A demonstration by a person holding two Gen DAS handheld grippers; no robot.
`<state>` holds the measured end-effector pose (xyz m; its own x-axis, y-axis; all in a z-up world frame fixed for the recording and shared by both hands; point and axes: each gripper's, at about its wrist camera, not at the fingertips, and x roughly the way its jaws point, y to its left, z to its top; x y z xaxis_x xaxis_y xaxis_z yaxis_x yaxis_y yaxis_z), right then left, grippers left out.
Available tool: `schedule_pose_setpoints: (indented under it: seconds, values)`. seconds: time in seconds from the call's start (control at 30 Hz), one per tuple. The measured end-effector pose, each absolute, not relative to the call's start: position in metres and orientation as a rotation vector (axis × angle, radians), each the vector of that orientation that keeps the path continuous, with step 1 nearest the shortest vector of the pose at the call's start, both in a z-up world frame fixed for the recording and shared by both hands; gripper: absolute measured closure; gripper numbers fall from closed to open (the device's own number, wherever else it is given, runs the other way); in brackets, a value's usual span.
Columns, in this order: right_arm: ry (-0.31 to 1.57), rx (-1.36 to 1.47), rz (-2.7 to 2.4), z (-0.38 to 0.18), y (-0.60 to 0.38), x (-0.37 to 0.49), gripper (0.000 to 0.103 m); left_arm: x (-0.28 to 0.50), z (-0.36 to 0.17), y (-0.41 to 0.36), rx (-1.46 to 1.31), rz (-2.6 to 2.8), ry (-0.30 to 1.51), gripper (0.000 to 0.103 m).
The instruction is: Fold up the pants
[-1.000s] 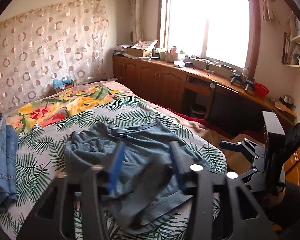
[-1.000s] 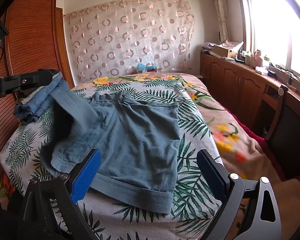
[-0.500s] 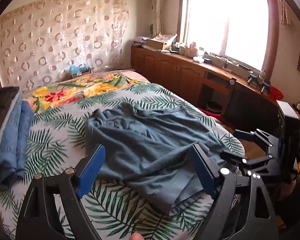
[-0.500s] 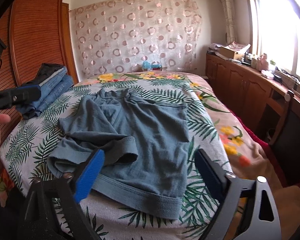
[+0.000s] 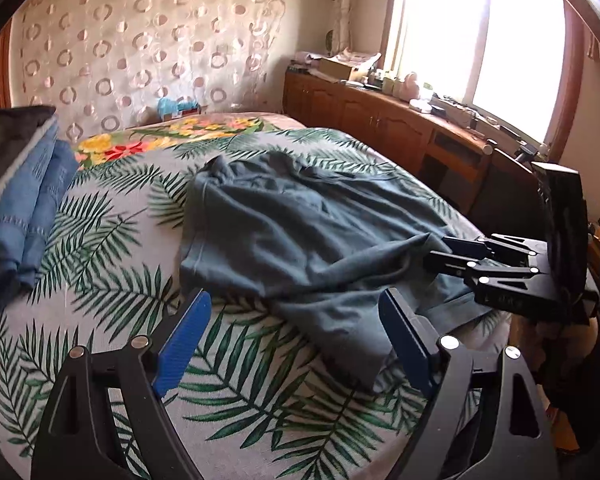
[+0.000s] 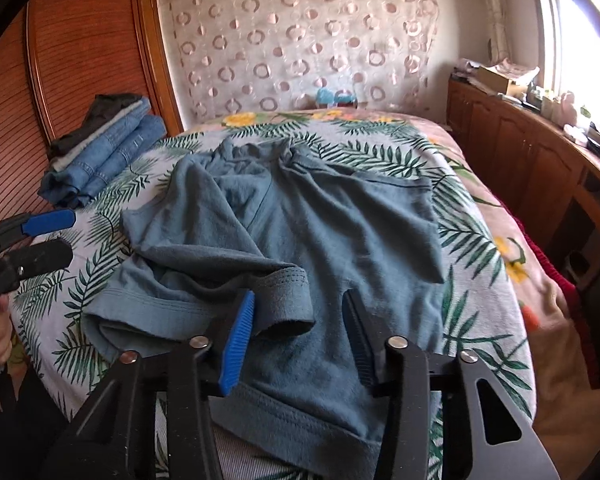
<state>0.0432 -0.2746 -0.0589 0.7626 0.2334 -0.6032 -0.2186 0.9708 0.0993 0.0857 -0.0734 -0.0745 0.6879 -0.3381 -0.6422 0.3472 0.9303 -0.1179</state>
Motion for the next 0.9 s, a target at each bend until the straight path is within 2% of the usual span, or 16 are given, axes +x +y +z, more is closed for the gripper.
schedule_pose_setpoints:
  seconds: [0.07,0.13,0.23,0.53,0.9]
  values:
    - [0.671,0.028,0.258,-0.06,-0.274,0.045,0.069,0.085,-0.078,-0.072,0.014,-0.363,0.714,0.017]
    - [0.67,0.033,0.27,-0.057,-0.275,0.044,0.081,0.084,-0.082,-0.071,0.009,-0.354,0.717,0.017]
    - [0.644,0.035,0.288,-0.048,-0.275,0.038,0.093,0.085,-0.084,-0.07,0.001,-0.354,0.724,0.017]
    - [0.485,0.042,0.287,-0.006,-0.284,-0.016,0.098,0.082,-0.083,-0.074,-0.003,-0.363,0.717,0.017]
    - [0.483,0.039,0.197,-0.017,-0.3,-0.062,0.098,0.081,-0.078,-0.081,0.012,-0.353,0.675,0.017]
